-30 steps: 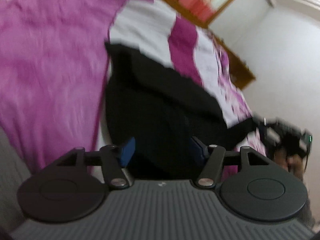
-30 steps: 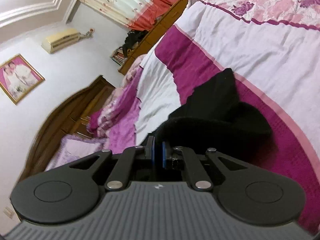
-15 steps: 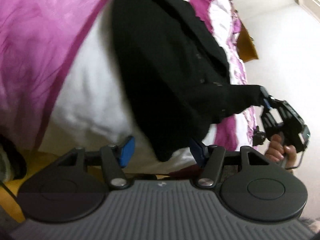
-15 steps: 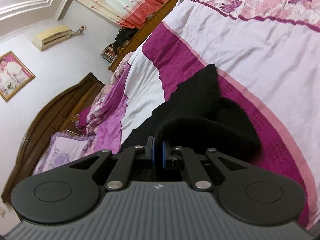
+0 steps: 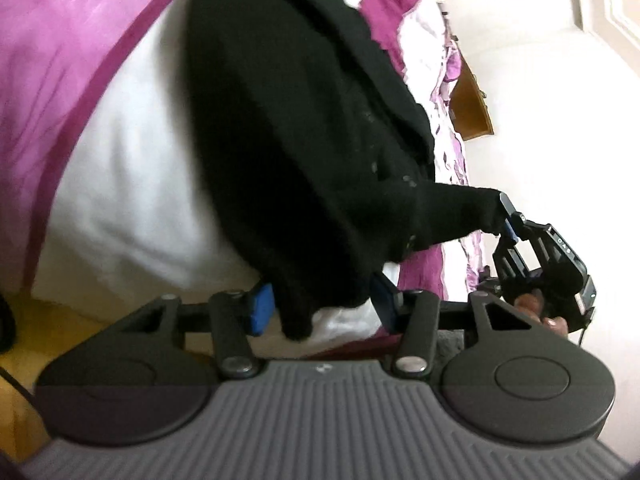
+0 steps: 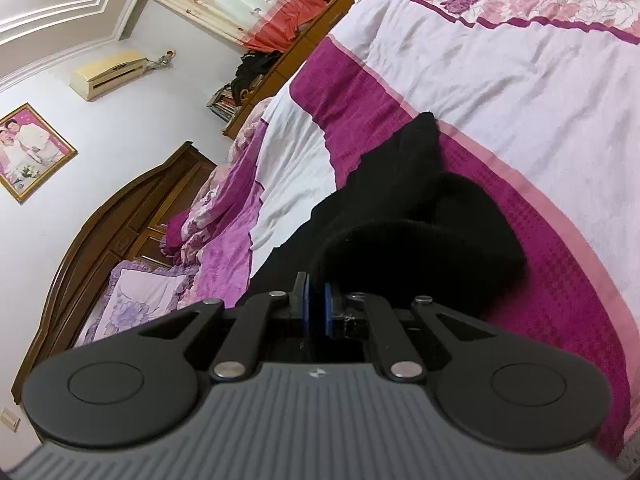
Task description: Fold small clothes
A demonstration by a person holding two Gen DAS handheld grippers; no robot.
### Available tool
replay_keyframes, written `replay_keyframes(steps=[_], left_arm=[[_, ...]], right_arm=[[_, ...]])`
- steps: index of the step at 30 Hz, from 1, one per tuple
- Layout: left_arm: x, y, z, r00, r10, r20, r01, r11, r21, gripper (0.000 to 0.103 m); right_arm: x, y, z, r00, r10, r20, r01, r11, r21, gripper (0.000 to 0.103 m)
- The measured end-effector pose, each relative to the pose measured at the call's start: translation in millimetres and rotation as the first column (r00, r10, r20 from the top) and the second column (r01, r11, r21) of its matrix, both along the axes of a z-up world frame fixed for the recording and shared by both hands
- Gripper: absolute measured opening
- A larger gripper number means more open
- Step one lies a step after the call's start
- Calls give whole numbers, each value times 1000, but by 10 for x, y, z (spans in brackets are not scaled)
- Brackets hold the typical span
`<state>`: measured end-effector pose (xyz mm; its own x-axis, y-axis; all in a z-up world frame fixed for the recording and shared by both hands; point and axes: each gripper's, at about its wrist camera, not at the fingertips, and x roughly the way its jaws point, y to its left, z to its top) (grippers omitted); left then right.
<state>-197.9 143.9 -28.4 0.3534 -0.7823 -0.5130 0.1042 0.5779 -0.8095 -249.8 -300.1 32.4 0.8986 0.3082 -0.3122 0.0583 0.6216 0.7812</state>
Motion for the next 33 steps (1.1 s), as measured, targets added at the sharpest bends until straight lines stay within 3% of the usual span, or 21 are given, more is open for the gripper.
replay_keyframes(steps=[5, 7, 8, 9, 12, 16, 23, 28, 33], left_arm=[[72, -19, -90, 998, 43, -39, -45, 998, -44, 51], [41, 8, -62, 998, 62, -23, -63, 997, -41, 39], [40, 11, -36, 997, 75, -1, -75, 997, -25, 17], [44, 1, 5, 996, 88, 29, -88, 996, -24, 15], [28, 39, 246, 979, 110, 172, -97, 992, -82, 13], [113, 130, 721, 926, 188, 328, -161, 981, -107, 12], [665, 262, 1272, 878, 276, 391, -228, 960, -165, 12], [1087, 188, 1428, 868, 259, 423, -229, 966, -121, 12], [1621, 36, 1407, 855, 247, 457, -230, 969, -94, 12]], right_arm=[[-86, -59, 2, 1000, -18, 10, 18, 1000, 14, 7], [-113, -77, -23, 1000, -26, 6, 26, 999, 21, 7], [-125, -77, -26, 1000, -26, 5, 26, 999, 24, 7], [-141, -73, -25, 1000, -25, 5, 25, 999, 22, 7], [-197, -56, -3, 1000, -22, 12, 22, 1000, 0, 7], [-249, -89, -16, 999, -35, 18, 35, 999, 17, 7], [-197, -102, 153, 997, -67, 44, 66, 997, 26, 7], [-28, -164, 410, 992, -77, 99, 75, 997, 18, 7], [453, -232, 630, 988, -101, 113, 101, 995, 8, 7]])
